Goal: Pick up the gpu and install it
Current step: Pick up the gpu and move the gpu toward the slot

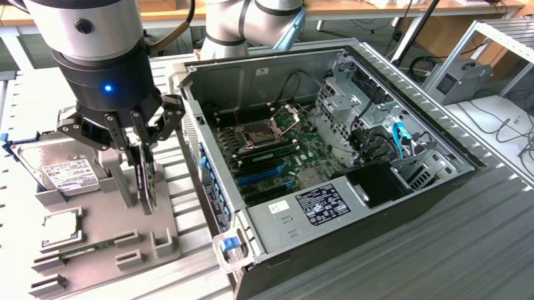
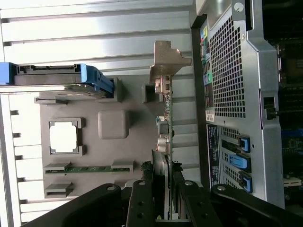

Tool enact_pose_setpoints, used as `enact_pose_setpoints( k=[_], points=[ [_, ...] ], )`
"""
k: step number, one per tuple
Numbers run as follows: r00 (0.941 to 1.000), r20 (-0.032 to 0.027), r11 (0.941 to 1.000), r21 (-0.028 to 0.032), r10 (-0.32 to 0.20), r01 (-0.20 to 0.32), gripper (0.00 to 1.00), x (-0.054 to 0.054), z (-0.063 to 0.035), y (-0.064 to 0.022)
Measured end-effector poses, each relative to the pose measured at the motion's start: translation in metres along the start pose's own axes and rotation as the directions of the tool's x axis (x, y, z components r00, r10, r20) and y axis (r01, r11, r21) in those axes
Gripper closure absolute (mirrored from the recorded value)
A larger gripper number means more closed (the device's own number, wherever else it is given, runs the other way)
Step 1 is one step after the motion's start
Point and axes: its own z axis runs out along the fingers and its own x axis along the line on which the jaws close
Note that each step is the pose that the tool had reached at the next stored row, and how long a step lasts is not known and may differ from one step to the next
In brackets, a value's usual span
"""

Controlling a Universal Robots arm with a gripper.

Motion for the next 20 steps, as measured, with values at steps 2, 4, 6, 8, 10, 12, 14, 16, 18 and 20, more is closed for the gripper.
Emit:
enact_pose_setpoints(
  k=[2,4,6,8,10,12,14,16,18,20],
  points=[
    [1.0,0.0,1.0,0.0,0.0,0.0,0.74,0.0,-0.0005,0.0],
    [1.0,0.0,1.0,0.0,0.0,0.0,0.74,0.0,-0.001,0.0],
    [1.0,0.0,1.0,0.0,0.0,0.0,0.74,0.0,-0.0014,0.0001],
    [1.0,0.0,1.0,0.0,0.0,0.0,0.74,0.0,-0.0019,0.0001],
    [1.0,0.0,1.0,0.0,0.0,0.0,0.74,0.0,-0.0023,0.0001],
    [1.0,0.0,1.0,0.0,0.0,0.0,0.74,-0.0001,-0.0028,0.0001],
    [1.0,0.0,1.0,0.0,0.0,0.0,0.74,-0.0001,-0.0032,0.0001],
    [1.0,0.0,1.0,0.0,0.0,0.0,0.74,-0.0001,-0.0035,0.0002],
    [1.0,0.0,1.0,0.0,0.0,0.0,0.74,-0.0001,-0.0039,0.0002],
    [1.0,0.0,1.0,-0.0001,0.0,0.0,0.74,-0.0001,-0.0043,0.0002]
  ],
)
